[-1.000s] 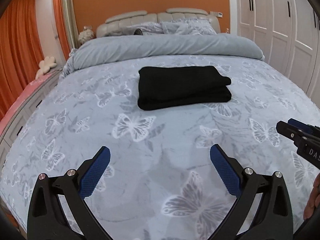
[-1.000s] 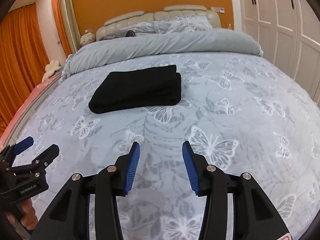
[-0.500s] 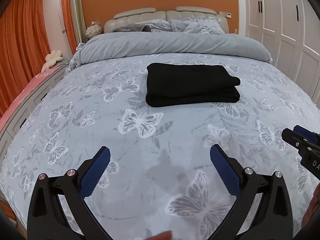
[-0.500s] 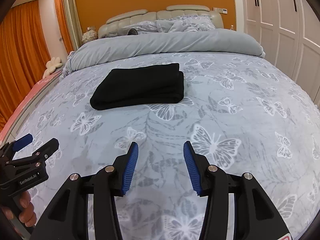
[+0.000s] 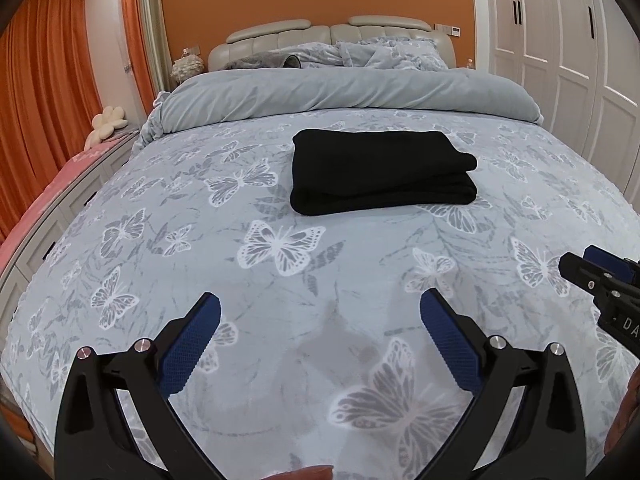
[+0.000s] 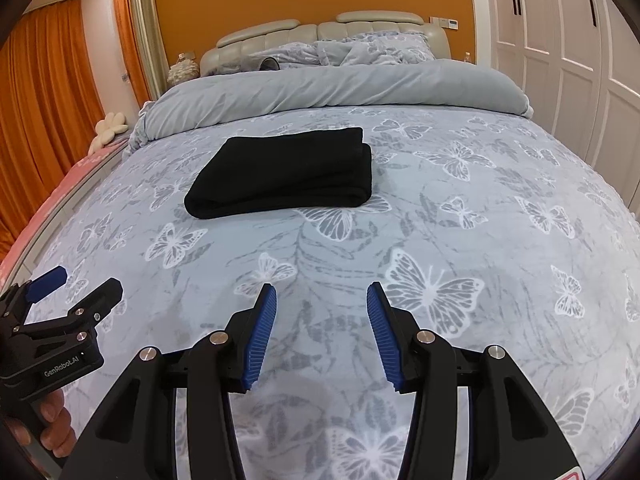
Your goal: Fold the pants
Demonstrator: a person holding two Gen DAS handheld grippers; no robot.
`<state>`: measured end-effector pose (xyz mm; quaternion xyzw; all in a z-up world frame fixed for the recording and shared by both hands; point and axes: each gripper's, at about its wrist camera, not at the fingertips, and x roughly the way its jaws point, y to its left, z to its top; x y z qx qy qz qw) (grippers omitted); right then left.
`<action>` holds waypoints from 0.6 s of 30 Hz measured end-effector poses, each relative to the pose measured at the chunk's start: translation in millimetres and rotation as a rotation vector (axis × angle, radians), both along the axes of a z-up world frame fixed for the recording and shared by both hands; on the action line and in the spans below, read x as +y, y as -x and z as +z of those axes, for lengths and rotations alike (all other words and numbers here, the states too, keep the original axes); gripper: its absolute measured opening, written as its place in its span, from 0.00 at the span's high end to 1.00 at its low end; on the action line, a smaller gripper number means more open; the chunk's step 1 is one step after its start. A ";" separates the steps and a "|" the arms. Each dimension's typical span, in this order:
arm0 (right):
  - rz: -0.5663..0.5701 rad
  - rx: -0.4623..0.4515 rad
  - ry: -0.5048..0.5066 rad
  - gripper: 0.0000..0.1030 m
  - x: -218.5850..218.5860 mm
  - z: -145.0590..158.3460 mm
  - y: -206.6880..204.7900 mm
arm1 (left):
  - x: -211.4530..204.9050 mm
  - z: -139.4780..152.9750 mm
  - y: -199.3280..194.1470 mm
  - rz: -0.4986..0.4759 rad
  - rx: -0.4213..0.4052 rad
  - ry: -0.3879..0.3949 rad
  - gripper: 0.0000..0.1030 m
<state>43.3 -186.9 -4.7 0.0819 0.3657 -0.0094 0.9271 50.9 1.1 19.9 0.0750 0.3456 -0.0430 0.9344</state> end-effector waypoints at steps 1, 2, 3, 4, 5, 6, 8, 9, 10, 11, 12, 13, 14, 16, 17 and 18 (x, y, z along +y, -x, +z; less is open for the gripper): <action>0.002 0.001 0.000 0.55 0.8 -0.2 -0.2 | 0.6 -0.4 -0.4 -0.002 0.008 0.007 0.05; 0.003 0.003 0.000 0.55 0.7 -0.2 -0.5 | 1.7 -0.9 -1.1 0.002 0.016 0.014 0.05; 0.003 0.003 0.001 0.55 1.6 -0.3 -0.7 | 2.7 -1.3 -1.6 0.004 0.019 0.018 0.05; 0.005 0.003 -0.001 0.55 1.7 -0.1 -0.8 | 3.4 -1.6 -2.4 0.005 0.025 0.022 0.05; 0.008 0.003 0.000 0.55 2.3 -0.2 -1.1 | 4.5 -1.8 -3.4 0.010 0.030 0.023 0.05; 0.009 0.002 0.004 0.55 3.6 -0.2 -1.3 | 5.8 -2.4 -3.9 0.019 0.031 0.025 0.05; 0.015 0.004 0.004 0.55 4.9 -0.7 -2.1 | 7.7 -3.5 -4.3 0.036 0.031 0.026 0.05; 0.016 0.004 0.004 0.55 5.7 -1.1 -2.4 | 9.0 -4.5 -4.7 0.043 0.033 0.030 0.05; 0.020 0.005 0.003 0.55 6.1 -1.5 -2.7 | 10.0 -5.3 -5.0 0.049 0.035 0.036 0.05; 0.023 0.007 0.005 0.55 7.6 -1.8 -3.1 | 11.1 -5.6 -5.3 0.052 0.036 0.042 0.05; 0.024 0.006 0.007 0.55 8.3 -1.8 -3.2 | 11.5 -5.5 -5.3 0.052 0.034 0.043 0.05; 0.026 0.006 0.007 0.55 9.2 -2.1 -2.5 | 11.4 -5.1 -4.8 0.057 0.028 0.039 0.05; 0.028 0.007 0.007 0.55 9.9 -2.3 -2.5 | 11.0 -4.5 -4.3 0.055 0.022 0.037 0.05; 0.030 0.007 0.008 0.55 10.9 -2.1 -2.2 | 10.5 -2.9 -2.5 0.056 0.008 0.029 0.05; 0.030 0.007 0.008 0.55 11.4 -2.0 -2.3 | 10.0 -2.5 -2.3 0.053 0.007 0.029 0.05; 0.030 0.007 0.009 0.55 11.9 -2.2 -2.0 | 9.8 -2.5 -1.7 0.054 0.006 0.027 0.05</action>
